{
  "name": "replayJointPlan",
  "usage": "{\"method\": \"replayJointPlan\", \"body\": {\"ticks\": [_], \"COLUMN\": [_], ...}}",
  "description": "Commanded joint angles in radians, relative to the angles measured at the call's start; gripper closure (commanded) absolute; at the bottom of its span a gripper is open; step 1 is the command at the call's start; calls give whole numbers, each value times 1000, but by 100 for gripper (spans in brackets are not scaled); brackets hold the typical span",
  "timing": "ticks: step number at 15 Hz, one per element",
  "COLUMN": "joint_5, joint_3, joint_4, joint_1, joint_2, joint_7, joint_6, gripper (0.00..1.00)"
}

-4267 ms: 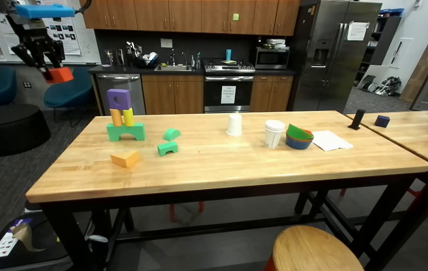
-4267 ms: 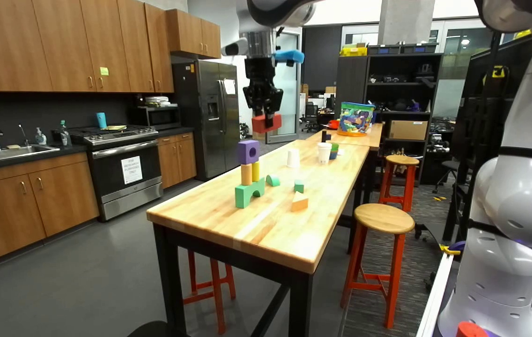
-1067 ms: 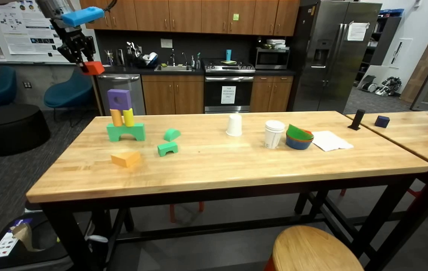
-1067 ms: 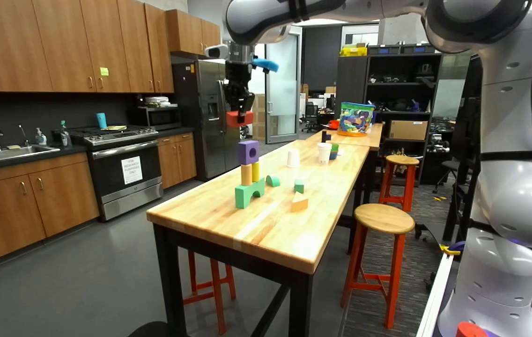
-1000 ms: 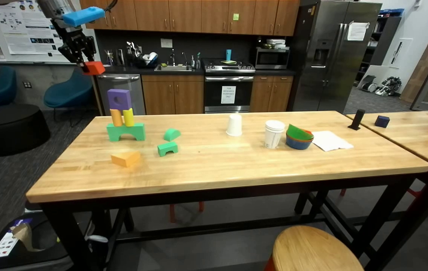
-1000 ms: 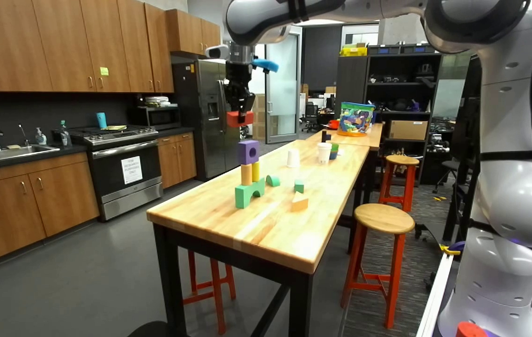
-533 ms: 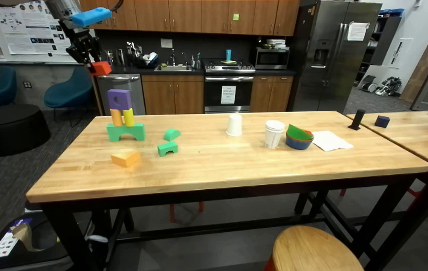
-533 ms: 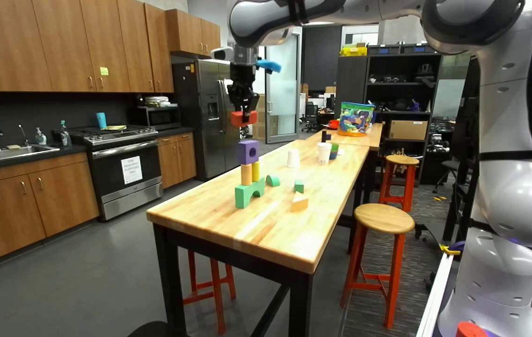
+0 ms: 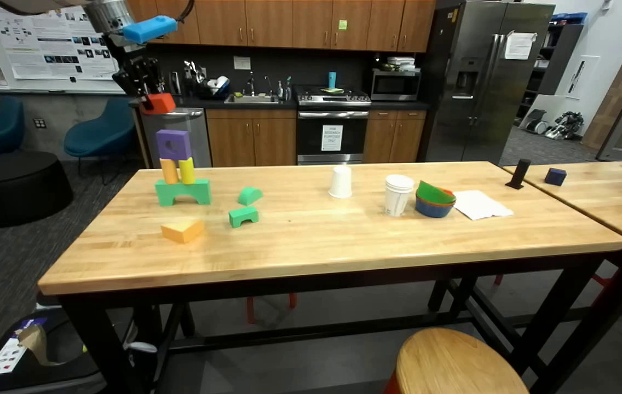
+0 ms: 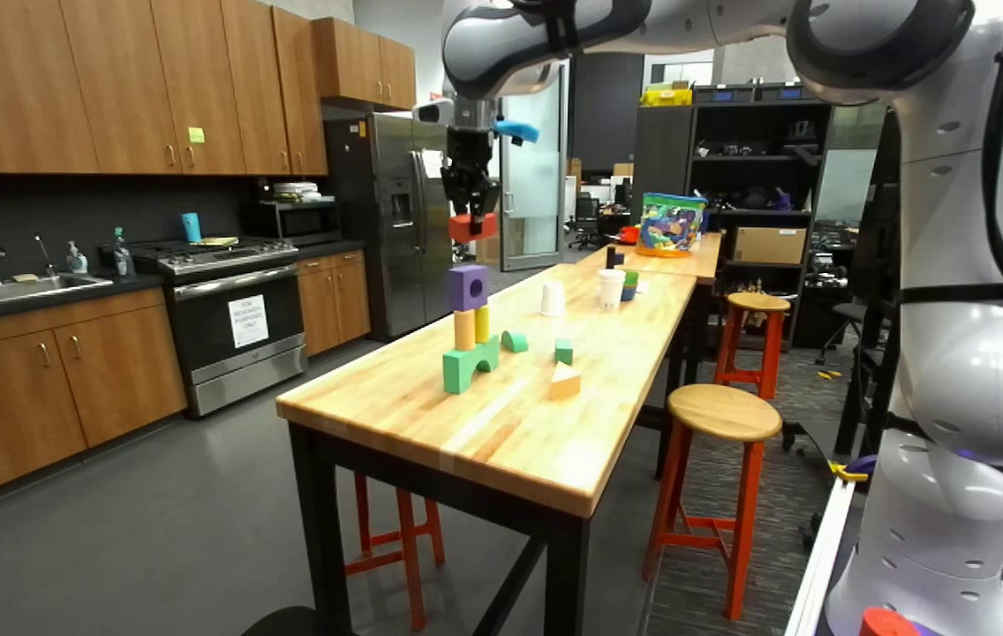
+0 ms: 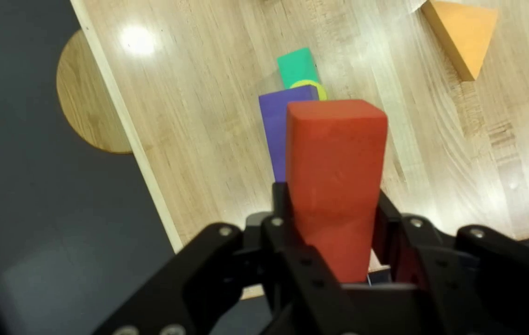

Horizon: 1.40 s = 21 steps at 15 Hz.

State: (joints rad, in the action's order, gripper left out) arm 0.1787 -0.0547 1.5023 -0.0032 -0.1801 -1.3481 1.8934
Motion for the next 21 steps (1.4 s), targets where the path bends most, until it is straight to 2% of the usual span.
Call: {"method": "replayJointPlan", "body": {"ticks": [1,21], "joint_5": [-20,-19], "joint_3": [8,-9], "joint_4": [-31,-226], "joint_1": [-12,3], "joint_2": [-27,-200], "joint_7": [-43,-46], "joint_6": [0,-57], "gripper": [84,84]}}
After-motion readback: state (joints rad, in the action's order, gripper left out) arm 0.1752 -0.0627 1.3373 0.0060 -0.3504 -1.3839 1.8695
